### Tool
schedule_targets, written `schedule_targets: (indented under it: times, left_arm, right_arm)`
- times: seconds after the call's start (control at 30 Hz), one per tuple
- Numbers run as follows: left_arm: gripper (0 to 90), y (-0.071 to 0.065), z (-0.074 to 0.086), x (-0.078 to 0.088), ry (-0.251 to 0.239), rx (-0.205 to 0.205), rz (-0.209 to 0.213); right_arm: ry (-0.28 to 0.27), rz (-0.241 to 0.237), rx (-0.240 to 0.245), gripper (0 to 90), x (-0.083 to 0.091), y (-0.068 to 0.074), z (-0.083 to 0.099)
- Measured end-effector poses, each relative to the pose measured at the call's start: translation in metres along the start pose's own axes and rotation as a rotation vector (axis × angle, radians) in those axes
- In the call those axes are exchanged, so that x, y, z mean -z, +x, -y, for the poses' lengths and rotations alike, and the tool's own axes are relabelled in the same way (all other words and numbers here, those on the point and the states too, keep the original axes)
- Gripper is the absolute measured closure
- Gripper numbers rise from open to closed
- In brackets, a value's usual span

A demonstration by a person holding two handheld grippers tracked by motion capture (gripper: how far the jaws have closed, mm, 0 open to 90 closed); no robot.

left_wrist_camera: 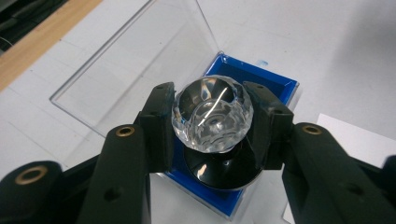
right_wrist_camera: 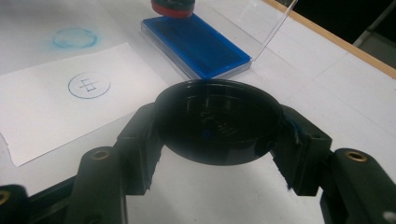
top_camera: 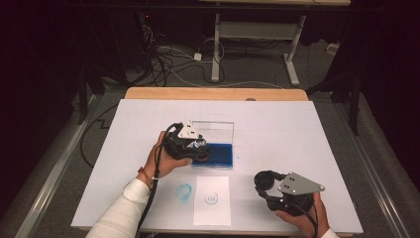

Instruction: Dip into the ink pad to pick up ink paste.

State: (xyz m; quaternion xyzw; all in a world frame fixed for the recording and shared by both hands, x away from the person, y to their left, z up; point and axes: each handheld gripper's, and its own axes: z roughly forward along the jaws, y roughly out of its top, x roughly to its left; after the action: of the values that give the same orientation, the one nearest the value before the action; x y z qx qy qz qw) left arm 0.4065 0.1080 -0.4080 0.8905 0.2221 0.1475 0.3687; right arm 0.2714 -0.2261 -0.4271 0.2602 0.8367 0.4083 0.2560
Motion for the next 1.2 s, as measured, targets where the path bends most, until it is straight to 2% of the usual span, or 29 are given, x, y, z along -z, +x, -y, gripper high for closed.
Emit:
schedule_targets:
  times: [0.2,0.33,0.4,0.77,0.93,1.2]
  left_arm:
    - [54.8,0.007,0.004,-0.015,0.025,0.027,0.006]
    - [54.8,0.008,0.006,-0.019,0.024,0.041,0.001]
    - [54.8,0.007,0.005,-0.02,0.036,0.034,-0.008]
    - [54.6,0.003,0.007,-0.023,0.047,0.029,-0.001]
    - [54.6,-0.004,0.007,-0.024,0.055,-0.01,-0.032]
    - [54.6,-0.003,0.012,-0.024,0.023,0.006,-0.026]
  right_arm:
    - [0.003,0.002,-0.001,38.9,0.001,-0.002,0.001]
    - [0.004,0.005,-0.003,38.9,0.001,-0.001,0.001]
    - [0.007,0.003,-0.002,38.9,0.001,-0.001,0.001]
    - [0.013,0.003,0.004,38.9,0.001,-0.001,0.001]
    - [0.023,0.002,0.005,38.9,0.0,0.001,0.001]
    - [0.028,-0.003,0.009,38.9,-0.001,0.002,0.001]
